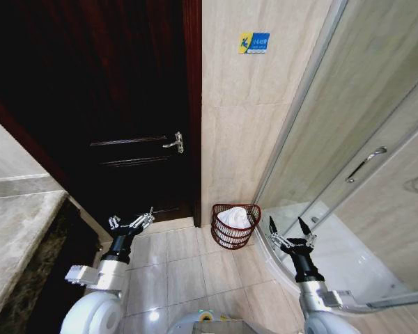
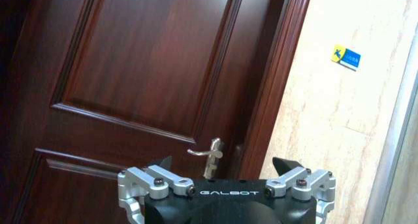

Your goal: Discard the used towel into the hamper.

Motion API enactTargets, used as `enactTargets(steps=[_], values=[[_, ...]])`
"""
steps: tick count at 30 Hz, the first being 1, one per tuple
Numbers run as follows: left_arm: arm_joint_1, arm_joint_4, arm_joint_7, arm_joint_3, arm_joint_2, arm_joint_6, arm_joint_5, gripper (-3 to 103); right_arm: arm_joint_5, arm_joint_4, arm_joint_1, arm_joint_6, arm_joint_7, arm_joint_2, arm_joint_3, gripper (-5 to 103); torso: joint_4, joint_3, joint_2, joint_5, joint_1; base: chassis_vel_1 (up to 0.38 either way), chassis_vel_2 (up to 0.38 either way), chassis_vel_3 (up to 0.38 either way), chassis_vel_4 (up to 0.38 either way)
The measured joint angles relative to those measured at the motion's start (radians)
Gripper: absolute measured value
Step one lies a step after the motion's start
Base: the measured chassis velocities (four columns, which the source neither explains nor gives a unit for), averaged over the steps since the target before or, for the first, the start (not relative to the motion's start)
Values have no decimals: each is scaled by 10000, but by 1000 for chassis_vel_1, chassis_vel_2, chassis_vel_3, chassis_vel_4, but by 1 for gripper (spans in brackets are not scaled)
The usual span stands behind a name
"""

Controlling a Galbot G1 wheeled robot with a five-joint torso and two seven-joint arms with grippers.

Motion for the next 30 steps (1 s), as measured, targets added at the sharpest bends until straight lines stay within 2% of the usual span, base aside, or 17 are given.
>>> enactTargets(steps=[30], values=[[0,0,0,0,0,0,0,100,14,-3,7,-4,11,-3,3,100,0,0,0,0,0,0,0,0,0]])
